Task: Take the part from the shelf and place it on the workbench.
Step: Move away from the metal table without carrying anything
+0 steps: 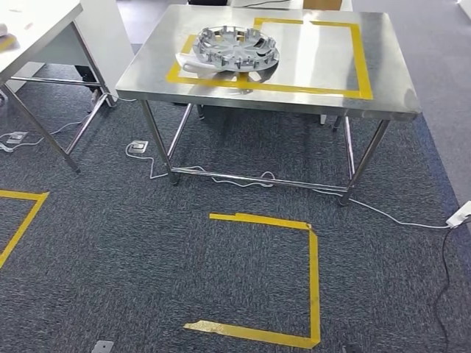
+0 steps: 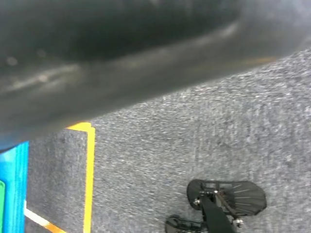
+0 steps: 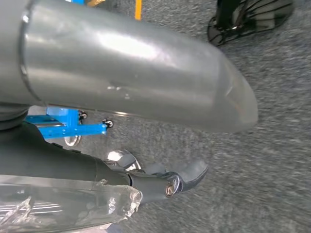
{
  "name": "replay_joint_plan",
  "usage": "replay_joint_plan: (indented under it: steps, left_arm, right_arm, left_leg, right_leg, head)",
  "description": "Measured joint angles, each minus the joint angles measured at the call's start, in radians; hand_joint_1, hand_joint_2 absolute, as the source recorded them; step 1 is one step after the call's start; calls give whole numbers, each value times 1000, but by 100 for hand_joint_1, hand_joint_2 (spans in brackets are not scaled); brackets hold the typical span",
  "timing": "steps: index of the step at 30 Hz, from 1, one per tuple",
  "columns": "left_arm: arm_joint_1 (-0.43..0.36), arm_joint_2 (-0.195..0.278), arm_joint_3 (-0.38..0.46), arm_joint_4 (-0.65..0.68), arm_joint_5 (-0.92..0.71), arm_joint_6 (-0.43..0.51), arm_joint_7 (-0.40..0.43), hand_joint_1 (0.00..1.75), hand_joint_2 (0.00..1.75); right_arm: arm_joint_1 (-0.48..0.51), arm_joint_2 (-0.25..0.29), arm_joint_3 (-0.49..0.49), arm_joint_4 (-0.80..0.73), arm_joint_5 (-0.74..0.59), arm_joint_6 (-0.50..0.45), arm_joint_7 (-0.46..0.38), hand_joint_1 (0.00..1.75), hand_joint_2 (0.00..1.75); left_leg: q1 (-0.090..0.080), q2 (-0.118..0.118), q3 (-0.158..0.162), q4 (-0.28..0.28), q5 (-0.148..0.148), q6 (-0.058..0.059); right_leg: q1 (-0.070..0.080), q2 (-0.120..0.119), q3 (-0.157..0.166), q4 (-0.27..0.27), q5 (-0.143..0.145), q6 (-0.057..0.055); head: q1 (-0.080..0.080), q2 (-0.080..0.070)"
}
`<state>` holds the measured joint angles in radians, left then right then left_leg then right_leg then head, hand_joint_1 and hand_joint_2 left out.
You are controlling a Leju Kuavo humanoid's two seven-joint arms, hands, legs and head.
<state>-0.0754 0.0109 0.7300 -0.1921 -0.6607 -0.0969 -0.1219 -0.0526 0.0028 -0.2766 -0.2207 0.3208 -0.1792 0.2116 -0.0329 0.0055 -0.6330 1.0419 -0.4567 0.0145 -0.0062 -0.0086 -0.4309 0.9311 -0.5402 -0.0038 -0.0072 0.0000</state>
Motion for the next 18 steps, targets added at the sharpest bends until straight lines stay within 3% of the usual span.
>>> replay_joint_plan:
  steps: [2, 3, 4, 5, 6, 8, 10, 12, 14, 15, 18]
  left_arm:
    - [3, 0, 0, 0, -1, 2, 1, 0, 0]
    - [4, 0, 0, 0, -1, 3, 1, 0, 0]
    - [5, 0, 0, 0, -1, 3, 2, 0, 0]
    - [7, 0, 0, 0, -1, 3, 4, 0, 0]
    - [8, 1, 0, 0, -1, 3, 5, 0, 0]
    - [10, 4, 0, 0, 0, 4, 7, 0, 0]
    - [12, 6, -1, 0, 2, 4, 9, 0, 0]
    - [14, 8, -1, 0, 4, 6, 10, 0, 0]
    - [14, 8, -1, 0, 5, 8, 11, 0, 0]
    - [14, 8, -1, 0, 5, 10, 11, 0, 0]
    - [16, 8, -1, 0, 5, 16, 11, 0, 0]
  right_arm:
    - [1, 0, -7, 0, -10, 0, -6, 0, 0]
    - [1, 1, -12, 0, -18, 0, -12, 0, 0]
    - [1, 1, -18, 1, -26, 0, -17, 0, 0]
    - [1, 1, -25, 1, -34, -1, -22, 0, 0]
    - [1, 1, -31, 1, -43, -3, -26, 0, 0]
    - [0, 2, -44, 2, -58, -9, -32, 0, 0]
    - [-2, 4, -59, 2, -75, -20, -39, 0, 0]
    - [-4, 5, -75, 2, -95, -30, -49, 0, 0]
    - [-5, 7, -92, 2, -112, -35, -60, 0, 0]
    - [-7, 8, -100, 2, -119, -36, -65, 0, 0]
    - [-11, 8, -123, 2, -137, -34, -74, 0, 0]
  left_leg:
    - [12, -1, -39, 128, -90, -14]
    - [18, -1, -52, 184, -114, -19]
    - [23, -1, -52, 212, -118, -22]
    - [27, -1, -34, 203, -104, -25]
    - [30, -1, 1, 157, -77, -25]
    - [33, -2, 83, 27, -32, -22]
    - [31, -3, 121, -42, -23, -14]
    - [29, -2, 121, -57, -26, -3]
    - [31, -1, 119, -71, -22, 11]
    - [32, 0, 116, -75, -18, 17]
    - [24, 1, 102, -75, -8, 27]
  right_leg:
    - [2, -1, -17, 2, 14, -5]
    - [3, -1, -26, 4, 19, -5]
    - [3, -1, -32, 8, 23, -3]
    - [3, 0, -37, 13, 26, -2]
    - [3, 0, -41, 19, 27, 0]
    - [4, 1, -50, 29, 29, 4]
    - [5, 2, -58, 34, 32, 14]
    - [6, 2, -64, 36, 37, 26]
    - [5, 3, -82, 59, 18, 35]
    - [5, 4, -103, 99, -9, 38]
    - [3, 6, -197, 302, -104, 43]
  head:
    - [-1, 0]
    - [-1, 0]
    - [-1, 0]
    - [-1, 0]
    - [-1, 0]
    - [-1, 0]
    - [0, 0]
    - [0, 0]
    - [1, 0]
    - [2, 0]
    - [3, 0]
